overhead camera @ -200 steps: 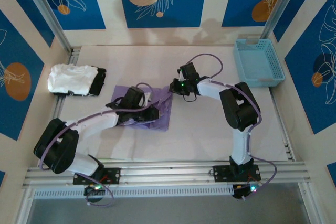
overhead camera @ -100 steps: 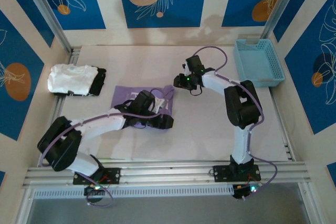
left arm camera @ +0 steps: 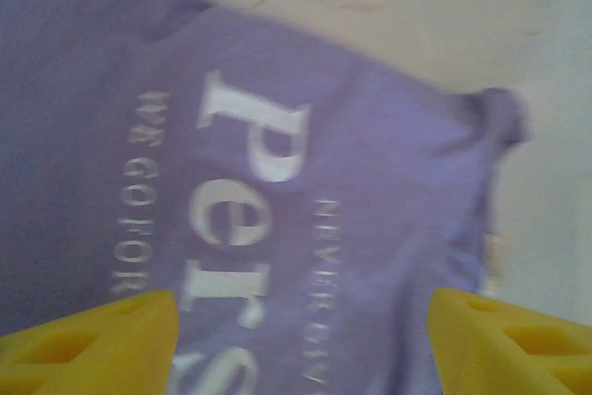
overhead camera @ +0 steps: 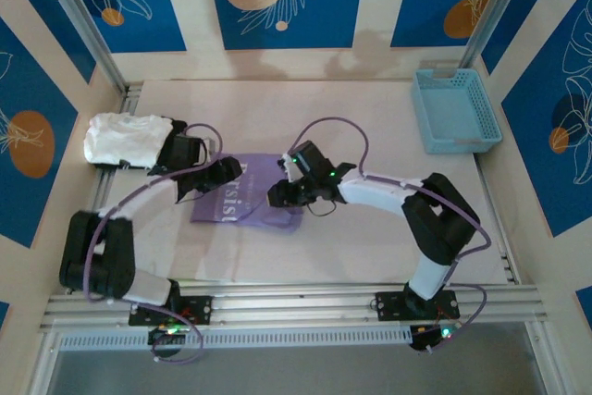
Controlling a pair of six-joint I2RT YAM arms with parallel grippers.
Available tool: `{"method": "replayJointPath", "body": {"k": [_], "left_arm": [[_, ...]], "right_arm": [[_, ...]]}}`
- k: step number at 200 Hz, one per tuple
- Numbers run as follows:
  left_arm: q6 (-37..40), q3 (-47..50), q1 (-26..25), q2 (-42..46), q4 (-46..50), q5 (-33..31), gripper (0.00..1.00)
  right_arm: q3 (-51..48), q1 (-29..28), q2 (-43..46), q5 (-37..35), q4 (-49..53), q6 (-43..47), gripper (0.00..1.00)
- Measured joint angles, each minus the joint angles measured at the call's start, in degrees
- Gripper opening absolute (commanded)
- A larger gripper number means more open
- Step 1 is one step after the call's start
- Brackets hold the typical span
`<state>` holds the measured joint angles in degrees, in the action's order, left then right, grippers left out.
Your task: Fold the inside-out t-shirt
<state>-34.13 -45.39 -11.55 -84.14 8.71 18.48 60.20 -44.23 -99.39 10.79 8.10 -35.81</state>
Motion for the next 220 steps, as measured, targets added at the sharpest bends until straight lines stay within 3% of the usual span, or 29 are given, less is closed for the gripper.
{"method": "replayJointPath", "body": {"k": [38,65,84,105,137,157,186,198,220], "left_arm": [[0.87,2.45,0.31,-3.45,-0.20,-1.07,0.70],[2.23,6.05,-0.26,-1.42,-0.28,-1.20,0.69],[2.51,9.70,-3.41,2.16,-0.59,-1.64,0.69],[-0.48,15.04,-12.22,8.22,-1.44,-2.89,0.70],[-8.57,17.44,-32.28,12.04,-4.42,-4.02,0.71],[-10.01,14.25,-37.42,10.40,-5.09,-1.97,0.72],[-6.95,7.15,-35.63,10.93,-4.11,-0.94,0.75],[-5.14,5.38,-30.82,12.48,-3.76,-0.02,0.76],[-2.12,3.10,-17.51,12.31,-3.85,0.39,0.80]], "right_arm": [[-0.92,0.59,-5.64,-1.40,2.05,-2.71,0.29],[-0.13,3.06,-6.78,-2.54,4.92,-1.66,0.29],[2.21,6.47,-7.82,-3.56,7.74,0.37,0.29],[7.23,10.73,-10.82,-4.96,10.43,3.26,0.31],[16.96,15.54,-15.43,-6.23,14.32,8.94,0.36],[21.22,17.49,-15.15,-6.25,15.56,12.22,0.41],[19.67,19.74,-9.03,-6.27,15.65,14.67,0.50],[16.22,20.59,-5.09,-6.14,15.41,14.58,0.55],[9.46,22.25,0.31,-5.84,15.50,12.11,0.68]]}}
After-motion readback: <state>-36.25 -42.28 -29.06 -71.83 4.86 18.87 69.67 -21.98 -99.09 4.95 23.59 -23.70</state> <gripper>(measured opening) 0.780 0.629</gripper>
